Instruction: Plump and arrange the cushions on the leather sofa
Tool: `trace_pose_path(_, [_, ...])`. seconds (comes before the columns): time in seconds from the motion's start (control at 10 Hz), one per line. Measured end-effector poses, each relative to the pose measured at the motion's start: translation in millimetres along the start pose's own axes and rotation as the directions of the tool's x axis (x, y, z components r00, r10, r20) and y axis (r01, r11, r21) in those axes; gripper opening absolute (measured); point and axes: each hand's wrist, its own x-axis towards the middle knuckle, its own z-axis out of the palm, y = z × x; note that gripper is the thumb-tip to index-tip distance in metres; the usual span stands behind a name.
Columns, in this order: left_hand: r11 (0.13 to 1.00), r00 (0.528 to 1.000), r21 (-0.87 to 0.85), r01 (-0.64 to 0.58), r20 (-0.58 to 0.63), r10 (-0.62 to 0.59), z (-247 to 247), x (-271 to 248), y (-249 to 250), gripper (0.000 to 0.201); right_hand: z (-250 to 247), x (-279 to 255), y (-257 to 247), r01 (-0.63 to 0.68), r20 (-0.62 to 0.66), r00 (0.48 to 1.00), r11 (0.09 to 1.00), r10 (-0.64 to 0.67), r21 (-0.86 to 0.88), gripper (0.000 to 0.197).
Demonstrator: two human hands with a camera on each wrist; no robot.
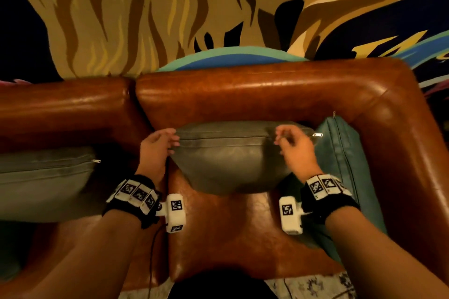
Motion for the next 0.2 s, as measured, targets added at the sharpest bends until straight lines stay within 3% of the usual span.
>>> trace_pose_path(0.1, [0.948, 0.987, -0.284, 0.143, 0.116, -0.114, -23.3, -5.4, -6.5, 0.025, -1.1, -7.7, 13.9, -0.135, -0.014, 0.991, 0.976, 0.134, -0.174, 0.032])
trace_pose_path(0.2, [0.939, 0.982, -0.306, 0.155, -0.057, -0.181, -64.2, -14.7, -4.5, 0.022, -30.3, -5.8, 13.4, -0.169, -0.061, 0.985, 0.974, 0.162, -0.149, 0.035])
